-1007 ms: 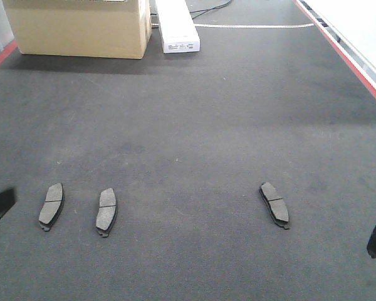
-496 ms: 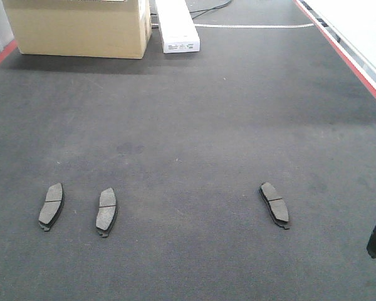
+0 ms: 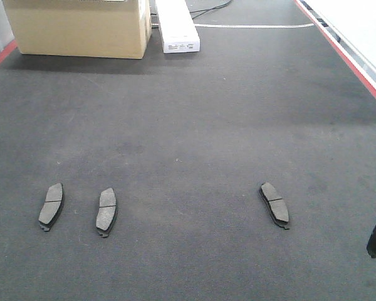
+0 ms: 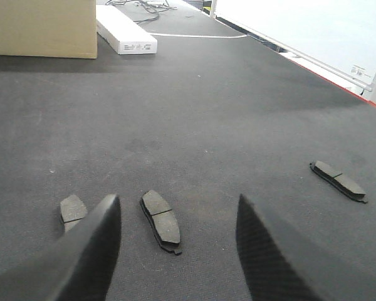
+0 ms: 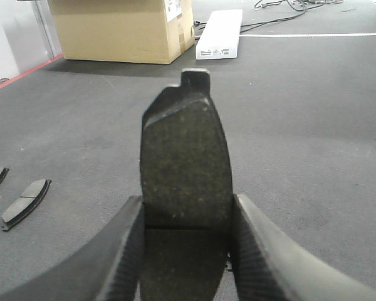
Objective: Move and align brake pads A on conveyor
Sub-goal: 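Open the left gripper and lift it away from the placed pad, then lower the right gripper's brake pad beside the pad nearest it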
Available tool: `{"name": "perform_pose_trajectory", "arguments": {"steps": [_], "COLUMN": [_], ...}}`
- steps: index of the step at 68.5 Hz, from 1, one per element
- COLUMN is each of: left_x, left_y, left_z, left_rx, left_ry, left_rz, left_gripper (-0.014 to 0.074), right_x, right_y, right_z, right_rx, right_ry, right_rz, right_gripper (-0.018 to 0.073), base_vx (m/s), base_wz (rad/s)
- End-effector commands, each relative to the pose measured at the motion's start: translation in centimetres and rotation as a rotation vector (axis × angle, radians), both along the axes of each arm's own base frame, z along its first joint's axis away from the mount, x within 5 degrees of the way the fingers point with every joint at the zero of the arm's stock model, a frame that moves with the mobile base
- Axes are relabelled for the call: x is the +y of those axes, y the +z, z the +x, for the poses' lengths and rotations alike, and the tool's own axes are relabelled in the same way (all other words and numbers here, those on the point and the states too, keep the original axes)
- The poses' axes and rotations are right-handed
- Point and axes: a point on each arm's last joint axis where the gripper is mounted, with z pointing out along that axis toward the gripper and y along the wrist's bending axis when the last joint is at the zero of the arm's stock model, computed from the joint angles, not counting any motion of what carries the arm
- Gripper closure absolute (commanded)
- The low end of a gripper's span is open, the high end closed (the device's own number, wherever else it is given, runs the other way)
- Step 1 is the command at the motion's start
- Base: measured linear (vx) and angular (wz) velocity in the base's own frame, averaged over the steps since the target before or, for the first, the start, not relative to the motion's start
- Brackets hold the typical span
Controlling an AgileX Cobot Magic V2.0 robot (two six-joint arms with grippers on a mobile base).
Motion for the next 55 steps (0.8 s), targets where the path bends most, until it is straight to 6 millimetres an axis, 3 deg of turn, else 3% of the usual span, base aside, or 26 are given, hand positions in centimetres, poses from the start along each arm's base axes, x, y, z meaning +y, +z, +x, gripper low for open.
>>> {"name": "perform_pose_trajectory", "arguments": {"steps": [1, 10, 27, 43, 55], "left_x": [-0.2, -0.2, -0.2, -0.2, -0.2], "left_y": [1.4, 1.4, 1.4, 1.4, 1.4], "left_z": [0.1, 0.1, 0.1, 0.1, 0.1], "left_rx": [-0.078, -0.078, -0.078, -0.078, -0.078], "left_ry": [-0.019, -0.019, -0.019, -0.019, -0.019], "left_rz": [-0.031, -0.031, -0.031, -0.031, -0.031], "left_gripper": [0.0189, 0.0189, 0.0189, 0.0189, 0.0189], "right_x": [0.3, 1.4, 5.1, 8.3, 10.6], "right_y": [2.0, 2.7, 4.2, 2.0, -2.2], "right_z": [0.3, 2.5, 10.8, 18.3, 23.4], "right_rx": [-0.114, -0.015, 0.207, 0.456, 0.646], "right_ry": [0.021, 0.024, 0.015, -0.013, -0.034], "right_rz": [0.027, 0.049, 0.002, -0.077, -0.128], "right_gripper": [0.0564, 0.056, 0.0553, 0.0547, 0.0543], "base_vx": [0.0, 0.0, 0.0, 0.0, 0.0], "base_wz": [0.0, 0.0, 0.0, 0.0, 0.0]}}
